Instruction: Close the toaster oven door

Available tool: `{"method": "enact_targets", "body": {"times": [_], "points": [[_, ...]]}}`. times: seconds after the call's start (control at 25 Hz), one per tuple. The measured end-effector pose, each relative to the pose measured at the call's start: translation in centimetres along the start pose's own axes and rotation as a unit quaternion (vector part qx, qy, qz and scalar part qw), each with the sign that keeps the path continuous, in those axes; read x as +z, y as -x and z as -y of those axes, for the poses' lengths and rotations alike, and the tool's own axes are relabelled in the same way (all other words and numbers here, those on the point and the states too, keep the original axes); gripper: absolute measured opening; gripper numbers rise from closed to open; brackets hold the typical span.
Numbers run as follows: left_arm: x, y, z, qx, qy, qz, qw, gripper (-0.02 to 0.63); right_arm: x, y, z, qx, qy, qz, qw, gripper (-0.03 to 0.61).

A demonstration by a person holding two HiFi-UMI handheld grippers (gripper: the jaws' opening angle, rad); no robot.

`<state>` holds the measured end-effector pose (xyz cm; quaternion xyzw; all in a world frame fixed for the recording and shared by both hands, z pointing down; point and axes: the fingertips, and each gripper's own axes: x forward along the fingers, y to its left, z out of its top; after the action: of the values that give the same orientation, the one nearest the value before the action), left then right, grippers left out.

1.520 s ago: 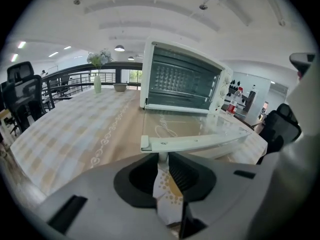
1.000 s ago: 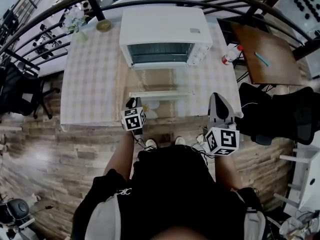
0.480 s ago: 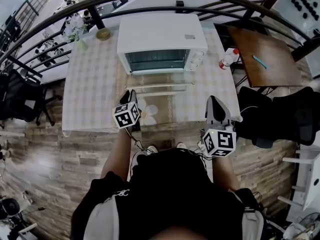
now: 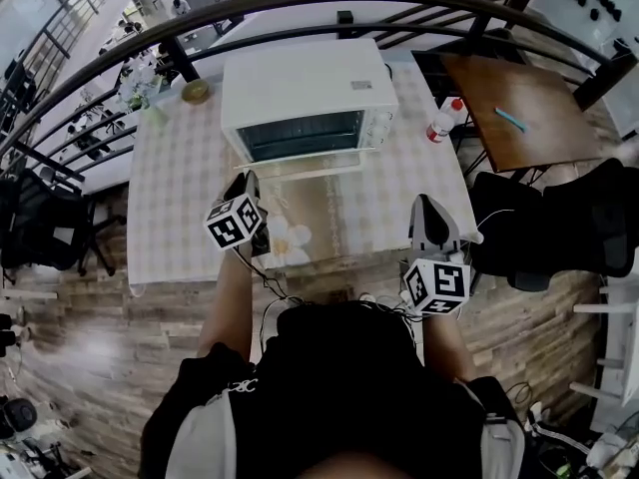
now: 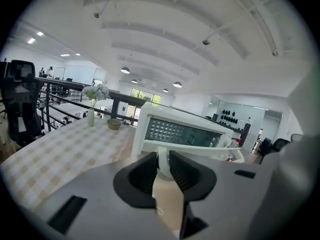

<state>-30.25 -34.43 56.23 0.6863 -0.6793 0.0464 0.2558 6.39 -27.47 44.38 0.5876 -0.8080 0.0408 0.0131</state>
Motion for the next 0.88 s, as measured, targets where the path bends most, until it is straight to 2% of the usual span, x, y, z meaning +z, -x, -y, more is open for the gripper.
{"method": "enact_targets", "body": {"times": [0.36,0.88], "points": [[3.9,-2.5,-0.1,0.001,0.008,0.023,0.9997,0.089,0.6,-0.3,1.9,-0.027,-0.007,0.012,1.000,-0.008],[6.6,-5.9,-0.2,0.003,0.002,0.012,0.9999,0.089,1.7,-0.3,3.6,-0.041,-0.005,0.020,0.999,-0.008]]}}
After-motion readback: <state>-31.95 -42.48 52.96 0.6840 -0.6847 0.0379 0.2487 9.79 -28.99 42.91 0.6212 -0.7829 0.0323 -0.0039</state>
